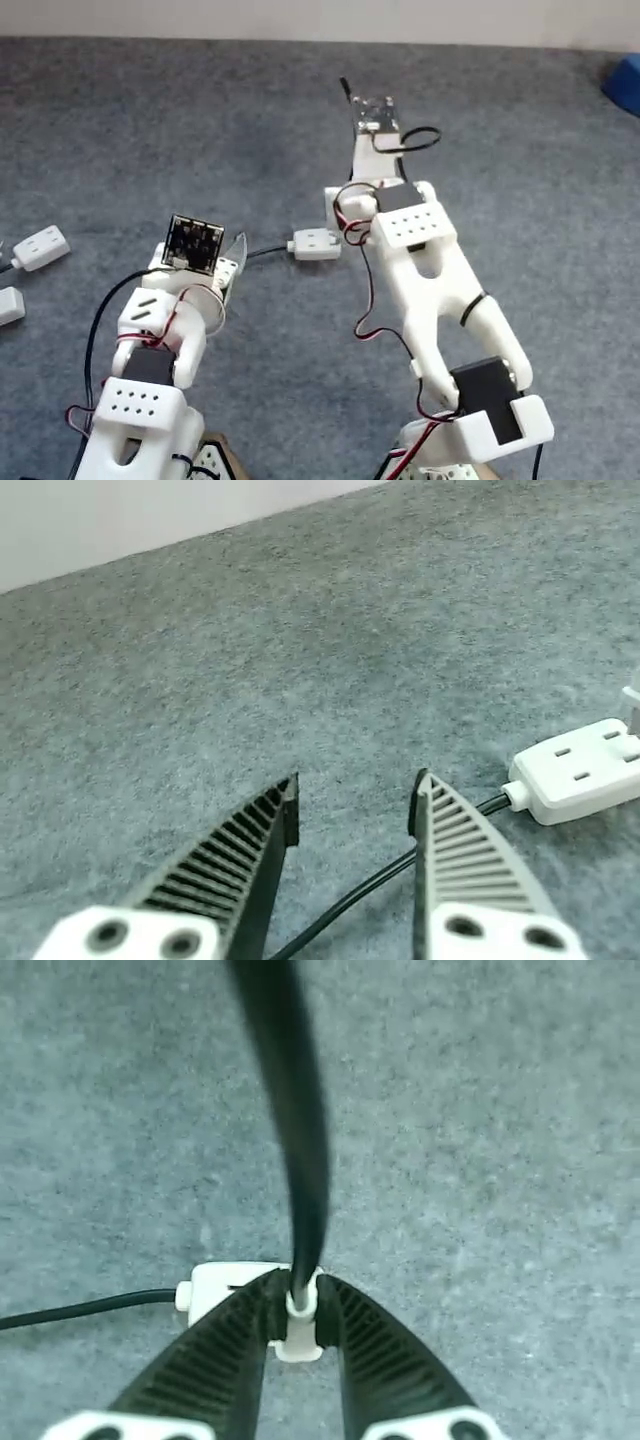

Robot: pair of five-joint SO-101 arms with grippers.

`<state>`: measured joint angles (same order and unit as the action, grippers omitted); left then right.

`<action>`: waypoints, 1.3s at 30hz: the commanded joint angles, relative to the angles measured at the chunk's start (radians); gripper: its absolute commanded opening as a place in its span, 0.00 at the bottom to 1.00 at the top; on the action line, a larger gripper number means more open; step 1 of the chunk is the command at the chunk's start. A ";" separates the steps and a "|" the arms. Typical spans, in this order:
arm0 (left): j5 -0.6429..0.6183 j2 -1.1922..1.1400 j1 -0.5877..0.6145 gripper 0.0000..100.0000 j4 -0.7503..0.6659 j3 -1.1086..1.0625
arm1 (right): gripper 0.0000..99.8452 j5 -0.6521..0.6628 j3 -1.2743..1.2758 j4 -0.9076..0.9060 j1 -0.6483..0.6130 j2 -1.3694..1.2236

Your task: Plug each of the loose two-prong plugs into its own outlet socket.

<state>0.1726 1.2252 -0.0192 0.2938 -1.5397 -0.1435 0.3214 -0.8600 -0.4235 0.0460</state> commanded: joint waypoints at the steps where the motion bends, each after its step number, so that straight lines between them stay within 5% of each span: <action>1: -0.003 0.012 0.013 0.20 -0.003 0.007 | 0.01 -0.032 -0.059 -0.010 -0.015 0.076; 22: -0.003 0.008 0.010 0.20 -0.003 0.005 | 0.01 -0.038 0.139 0.099 -0.073 0.259; 39: -0.003 0.007 0.007 0.20 -0.003 0.004 | 0.01 0.275 0.291 0.283 -0.071 0.266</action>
<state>0.1726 1.2252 -0.0192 0.2938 -1.5397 0.1005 0.6053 -0.6268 -0.4895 0.2639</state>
